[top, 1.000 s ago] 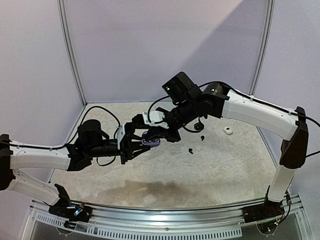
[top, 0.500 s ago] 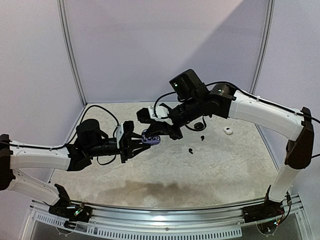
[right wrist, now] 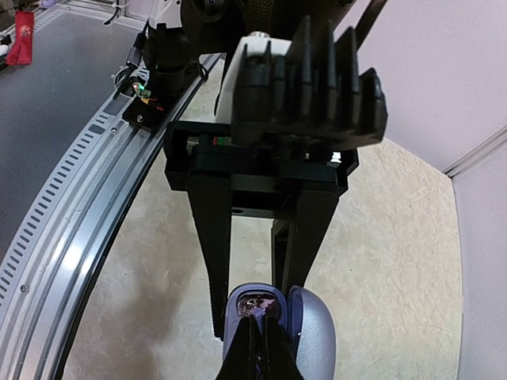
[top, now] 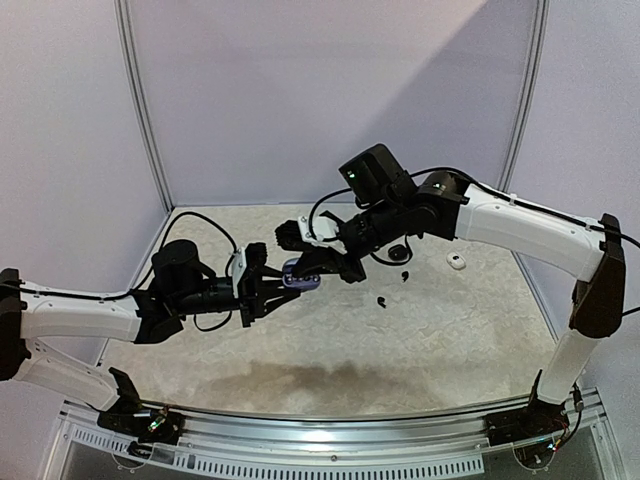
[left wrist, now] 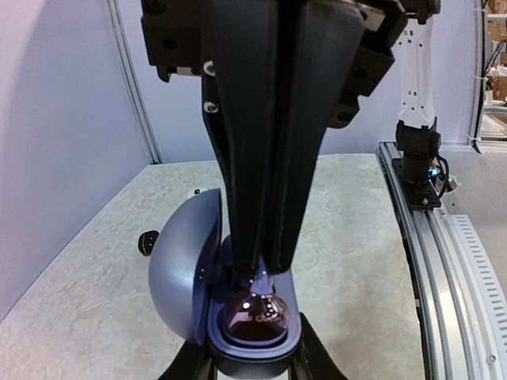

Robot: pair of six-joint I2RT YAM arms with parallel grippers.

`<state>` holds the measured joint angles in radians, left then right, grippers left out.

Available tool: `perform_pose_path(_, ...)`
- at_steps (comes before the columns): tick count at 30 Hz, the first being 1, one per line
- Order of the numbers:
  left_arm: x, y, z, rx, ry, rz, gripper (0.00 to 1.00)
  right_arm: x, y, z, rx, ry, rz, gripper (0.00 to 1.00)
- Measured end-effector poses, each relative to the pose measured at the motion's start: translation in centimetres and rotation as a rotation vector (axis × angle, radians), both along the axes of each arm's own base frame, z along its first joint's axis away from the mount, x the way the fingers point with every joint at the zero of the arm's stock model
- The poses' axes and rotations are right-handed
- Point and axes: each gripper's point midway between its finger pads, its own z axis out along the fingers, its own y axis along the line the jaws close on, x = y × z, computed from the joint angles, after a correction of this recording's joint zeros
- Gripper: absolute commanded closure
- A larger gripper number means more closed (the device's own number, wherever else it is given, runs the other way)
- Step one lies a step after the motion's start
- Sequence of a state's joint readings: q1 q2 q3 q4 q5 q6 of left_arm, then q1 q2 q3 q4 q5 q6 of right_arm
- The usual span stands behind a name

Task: Insert the wireless bluetooth earbuds into the charging case
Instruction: Adjust the left earbud in the left side groove of the charging case.

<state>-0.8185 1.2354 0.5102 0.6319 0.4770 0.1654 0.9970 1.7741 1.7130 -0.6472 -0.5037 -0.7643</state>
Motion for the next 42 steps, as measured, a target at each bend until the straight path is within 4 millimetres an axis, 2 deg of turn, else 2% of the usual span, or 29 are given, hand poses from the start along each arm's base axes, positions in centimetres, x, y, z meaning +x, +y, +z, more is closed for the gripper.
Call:
perform_pose_path(13,0.2,0.1,0.1,-0.008,-0.008,0.017,1.00,0.3,0.4,-0.1,0.022,-0.014,0.004,1.00)
perform_pose_path(18,0.3,0.1,0.1,-0.008,-0.010,0.021,1.00,0.4,0.4,-0.2,0.020,-0.017,0.005,0.93)
perform_pose_path(28,0.5,0.2,-0.1,-0.002,-0.011,0.034,1.00,0.9,0.5,-1.1,0.008,-0.011,-0.001,0.90)
perform_pose_path(37,0.7,0.3,-0.2,-0.002,-0.007,0.049,1.00,0.9,0.3,-1.4,-0.006,0.000,-0.008,0.76)
perform_pose_path(42,0.9,0.4,-0.1,-0.005,0.002,0.060,1.00,0.8,0.2,-1.3,-0.005,0.011,-0.012,0.71)
